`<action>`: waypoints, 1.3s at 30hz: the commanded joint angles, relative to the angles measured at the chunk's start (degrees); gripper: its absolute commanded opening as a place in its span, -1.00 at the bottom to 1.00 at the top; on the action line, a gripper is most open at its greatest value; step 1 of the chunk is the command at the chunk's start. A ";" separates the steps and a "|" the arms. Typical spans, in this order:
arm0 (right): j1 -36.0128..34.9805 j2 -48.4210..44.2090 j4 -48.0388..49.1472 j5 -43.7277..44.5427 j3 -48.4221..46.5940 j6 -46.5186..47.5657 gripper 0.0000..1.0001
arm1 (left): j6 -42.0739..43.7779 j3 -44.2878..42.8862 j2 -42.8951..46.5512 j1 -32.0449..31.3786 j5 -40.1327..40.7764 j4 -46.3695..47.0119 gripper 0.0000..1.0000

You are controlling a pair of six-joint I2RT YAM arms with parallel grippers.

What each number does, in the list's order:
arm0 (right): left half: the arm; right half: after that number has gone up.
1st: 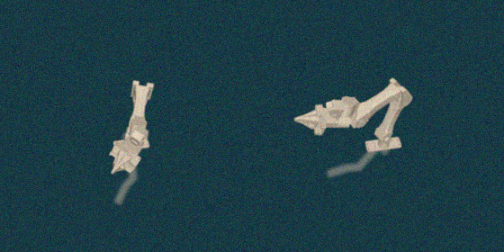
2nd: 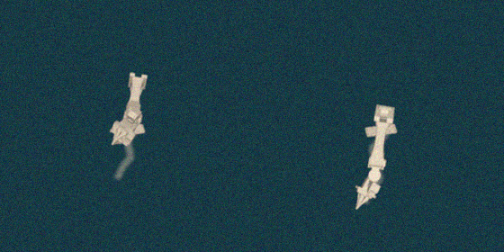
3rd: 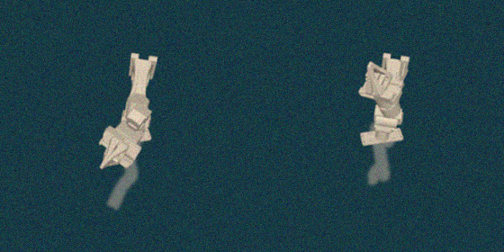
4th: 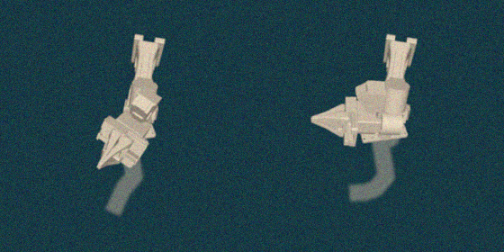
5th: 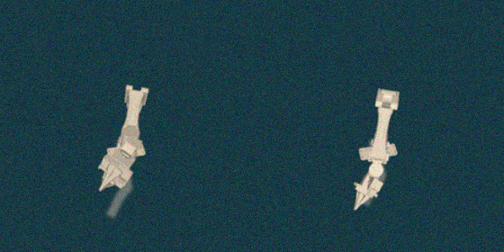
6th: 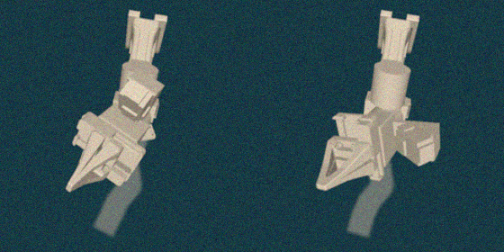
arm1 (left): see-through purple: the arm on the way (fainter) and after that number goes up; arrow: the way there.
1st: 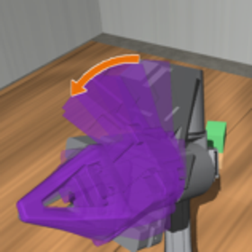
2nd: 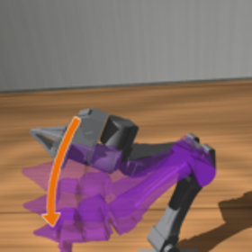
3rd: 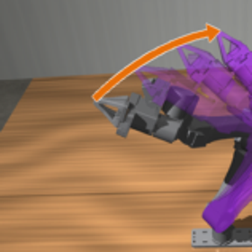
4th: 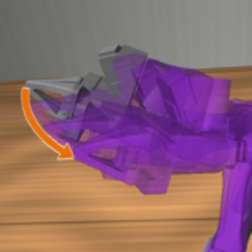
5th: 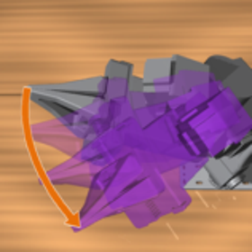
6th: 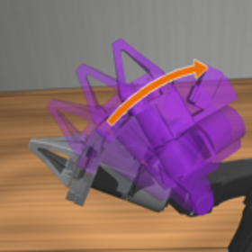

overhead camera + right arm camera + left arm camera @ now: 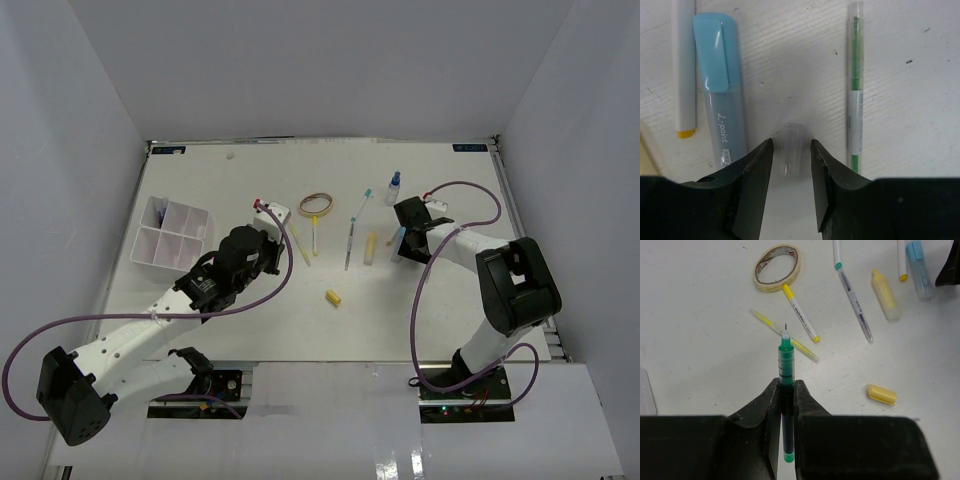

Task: Sort the stationery into containers
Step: Close the pen cap on the pen.

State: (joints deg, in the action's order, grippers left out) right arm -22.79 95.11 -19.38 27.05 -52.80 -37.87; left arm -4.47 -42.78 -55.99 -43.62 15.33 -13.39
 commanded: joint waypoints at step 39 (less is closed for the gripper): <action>-1.99 -43.61 32.55 -32.03 9.91 22.14 -0.76 | -4.32 -9.94 -11.33 0.11 -44.42 11.45 -0.99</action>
State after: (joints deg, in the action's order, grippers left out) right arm -23.88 52.03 4.80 5.15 -43.18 -18.55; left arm -8.03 -49.21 -66.89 -43.62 -22.46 -5.96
